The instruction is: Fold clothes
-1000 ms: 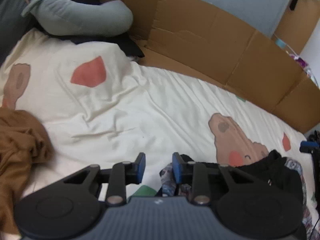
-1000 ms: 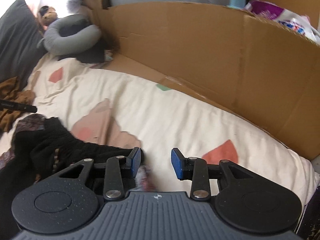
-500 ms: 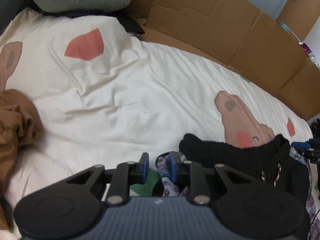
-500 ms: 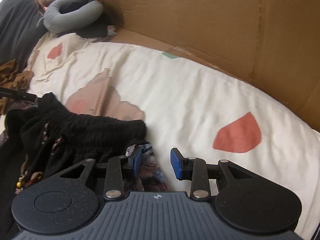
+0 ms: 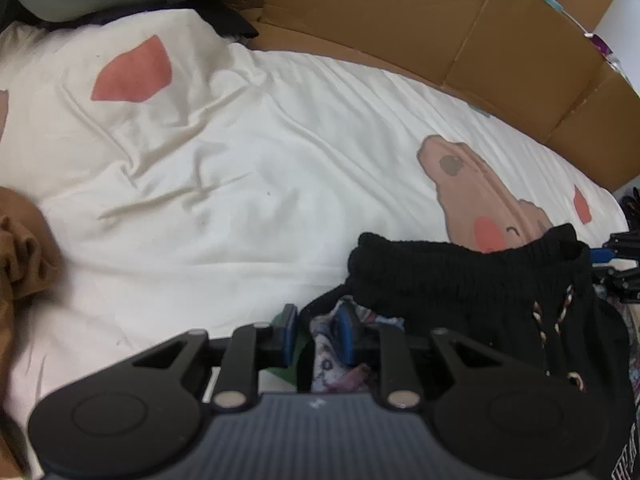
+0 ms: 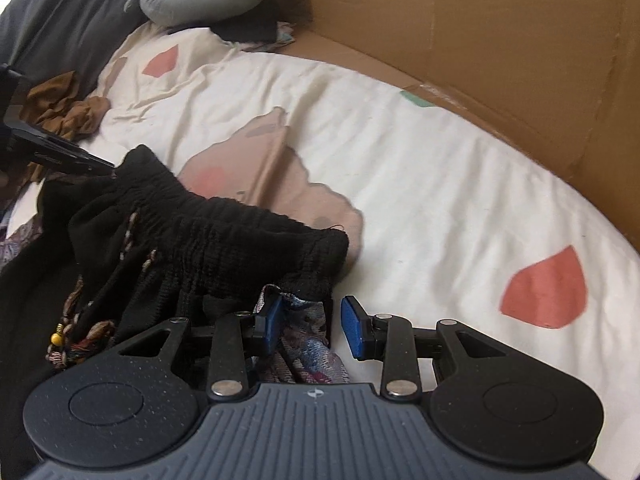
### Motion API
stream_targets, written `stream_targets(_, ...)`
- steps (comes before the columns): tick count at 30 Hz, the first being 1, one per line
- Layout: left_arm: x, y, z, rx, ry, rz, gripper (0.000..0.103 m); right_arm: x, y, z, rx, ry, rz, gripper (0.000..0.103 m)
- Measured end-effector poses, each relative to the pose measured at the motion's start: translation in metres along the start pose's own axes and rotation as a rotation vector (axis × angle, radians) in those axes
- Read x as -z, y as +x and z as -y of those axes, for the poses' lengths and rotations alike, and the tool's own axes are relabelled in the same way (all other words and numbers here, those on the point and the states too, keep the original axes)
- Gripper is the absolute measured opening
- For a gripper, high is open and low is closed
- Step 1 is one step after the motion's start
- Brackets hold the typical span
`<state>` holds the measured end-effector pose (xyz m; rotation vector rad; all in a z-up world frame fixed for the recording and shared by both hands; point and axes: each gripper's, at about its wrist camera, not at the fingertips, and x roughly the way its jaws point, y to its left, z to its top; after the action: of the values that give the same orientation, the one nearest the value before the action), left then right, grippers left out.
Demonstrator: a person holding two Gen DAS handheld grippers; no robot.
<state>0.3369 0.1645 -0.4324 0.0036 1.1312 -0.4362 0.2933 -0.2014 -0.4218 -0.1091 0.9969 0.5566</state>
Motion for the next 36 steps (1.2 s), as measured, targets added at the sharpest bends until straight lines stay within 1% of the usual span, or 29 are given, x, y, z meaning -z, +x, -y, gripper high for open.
stream_targets(3, 0.002, 0.002, 0.006, 0.003, 0.036, -0.010, 0.024, 0.002, 0.003, -0.005, -0.009, -0.021, 0.003, 0.040)
stream_targets(4, 0.003, 0.003, 0.007, 0.003, 0.045, -0.012, 0.025, 0.002, 0.003, -0.006, -0.013, -0.027, 0.005, 0.038)
stream_targets(5, 0.004, 0.003, 0.009, 0.003, 0.054, -0.013, 0.025, 0.002, 0.003, -0.007, -0.018, -0.034, 0.006, 0.032)
stream_targets(6, 0.004, 0.004, 0.010, 0.003, 0.062, -0.015, 0.026, 0.002, 0.003, -0.008, -0.021, -0.039, 0.006, 0.030)
stream_targets(7, 0.005, 0.004, 0.011, 0.004, 0.067, -0.016, 0.026, 0.002, 0.003, -0.008, -0.024, -0.044, 0.006, 0.024)
stream_targets(8, 0.005, 0.004, 0.011, 0.005, 0.072, -0.016, 0.026, 0.001, 0.002, -0.009, -0.027, -0.049, 0.005, 0.021)
stream_targets(9, 0.005, 0.004, 0.012, 0.004, 0.076, -0.017, 0.026, 0.001, 0.000, -0.012, -0.014, -0.071, 0.007, 0.018)
stream_targets(11, 0.005, 0.004, 0.012, 0.004, 0.077, -0.016, 0.026, 0.000, -0.002, -0.011, 0.013, -0.086, 0.004, 0.009)
stream_targets(17, 0.007, 0.005, 0.012, 0.002, 0.082, -0.014, 0.027, -0.003, -0.010, -0.008, 0.091, -0.125, -0.004, 0.006)
stream_targets(20, 0.009, 0.004, 0.013, 0.000, 0.110, -0.025, 0.031, -0.004, -0.014, -0.007, 0.131, -0.145, -0.008, 0.005)
stream_targets(22, 0.011, 0.003, 0.014, -0.002, 0.125, -0.029, 0.036, -0.005, -0.016, -0.006, 0.157, -0.158, -0.010, 0.004)
stream_targets(25, 0.013, 0.002, 0.014, -0.001, 0.141, -0.031, 0.037, -0.007, -0.020, -0.004, 0.196, -0.177, -0.014, 0.003)
stream_targets(26, 0.013, 0.002, 0.015, 0.003, 0.151, -0.032, 0.036, -0.007, -0.022, -0.004, 0.209, -0.184, -0.015, 0.003)
stream_targets(27, 0.013, 0.002, 0.016, 0.007, 0.160, -0.033, 0.031, -0.006, -0.020, -0.003, 0.217, -0.181, -0.018, 0.003)
stream_targets(28, 0.013, 0.001, 0.017, 0.011, 0.170, -0.034, 0.020, -0.005, -0.020, -0.002, 0.220, -0.179, -0.019, 0.003)
stream_targets(30, 0.013, -0.001, 0.019, 0.009, 0.185, -0.025, 0.013, -0.004, -0.019, -0.002, 0.230, -0.178, -0.015, 0.003)
stream_targets(31, 0.013, -0.004, 0.021, 0.000, 0.193, -0.011, 0.010, -0.004, -0.020, -0.003, 0.236, -0.180, -0.010, 0.003)
stream_targets(36, 0.011, -0.022, 0.019, -0.028, 0.176, 0.084, 0.007, -0.008, -0.026, 0.000, 0.261, -0.170, 0.011, 0.002)
